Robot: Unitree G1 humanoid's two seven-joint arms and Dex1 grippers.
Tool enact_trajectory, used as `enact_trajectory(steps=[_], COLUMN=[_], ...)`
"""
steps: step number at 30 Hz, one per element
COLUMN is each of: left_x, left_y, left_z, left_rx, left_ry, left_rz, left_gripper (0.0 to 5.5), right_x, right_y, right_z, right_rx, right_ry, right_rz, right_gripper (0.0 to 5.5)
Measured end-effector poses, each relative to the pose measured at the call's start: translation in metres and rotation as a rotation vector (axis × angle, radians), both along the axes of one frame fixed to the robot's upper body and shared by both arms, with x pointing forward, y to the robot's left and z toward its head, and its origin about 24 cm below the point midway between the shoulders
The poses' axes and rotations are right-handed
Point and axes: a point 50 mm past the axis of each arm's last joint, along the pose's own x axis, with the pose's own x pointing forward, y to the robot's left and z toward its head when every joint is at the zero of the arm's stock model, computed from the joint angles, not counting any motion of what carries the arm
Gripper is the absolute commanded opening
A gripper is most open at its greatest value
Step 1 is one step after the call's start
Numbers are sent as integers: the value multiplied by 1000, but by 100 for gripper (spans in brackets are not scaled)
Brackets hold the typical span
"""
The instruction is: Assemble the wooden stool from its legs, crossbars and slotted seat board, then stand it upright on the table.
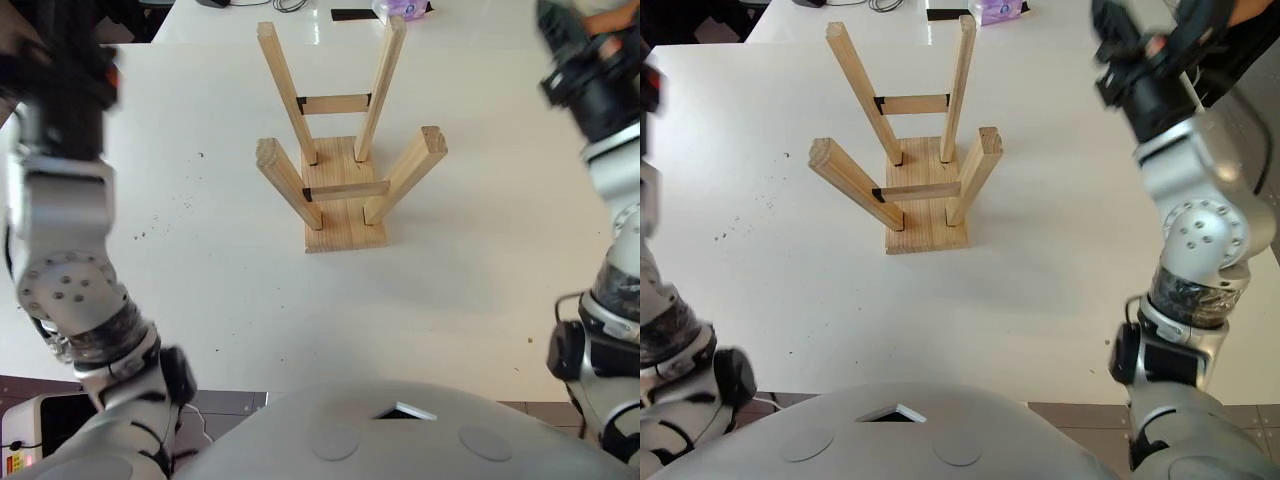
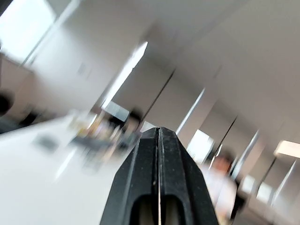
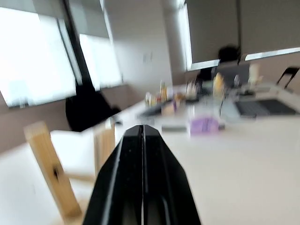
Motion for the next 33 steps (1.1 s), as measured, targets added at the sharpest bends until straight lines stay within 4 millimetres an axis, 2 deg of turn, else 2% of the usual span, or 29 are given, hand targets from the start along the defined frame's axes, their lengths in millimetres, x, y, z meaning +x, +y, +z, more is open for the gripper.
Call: enact_trajectory(steps=[3, 5, 7, 9, 11, 14, 16, 20, 23, 26, 29, 33], left_x=[-23, -40, -57, -71, -71, -63, -62, -49, -33, -16, -13, -13], left_y=[8, 11, 9, 0, -14, -41, -57, -84, -91, -82, -76, -76], left_z=[-61, -84, -98, -102, -92, -74, -71, -77, -81, -92, -98, -101], left_rx=[174, 258, 320, 363, 388, 405, 390, 412, 469, 579, 608, 599], left_ry=[246, 360, 444, 492, 459, 328, 271, 193, 154, 178, 193, 178], left_rz=[-165, -302, -492, -721, -877, -994, -1053, -1039, -931, -799, -757, -734], left_gripper=[2, 2, 2, 2, 2, 2, 2, 2, 2, 2, 2, 2], right_x=[-4, -3, -2, -4, -5, -3, 3, 13, 10, -6, -30, -59], right_y=[6, 11, 16, 21, 30, 40, 43, 47, 59, 75, 89, 114], right_z=[-36, -53, -69, -81, -85, -77, -69, -63, -62, -71, -81, -80], right_rx=[-98, -136, -169, -189, -190, -168, -162, -144, -156, -161, -150, -90], right_ry=[70, 93, 121, 143, 147, 110, 82, 83, 97, 146, 200, 203], right_rz=[125, 195, 259, 339, 428, 549, 613, 723, 882, 1036, 1124, 1144], right_gripper=[0, 0, 0, 0, 0, 0, 0, 0, 0, 0, 0, 0])
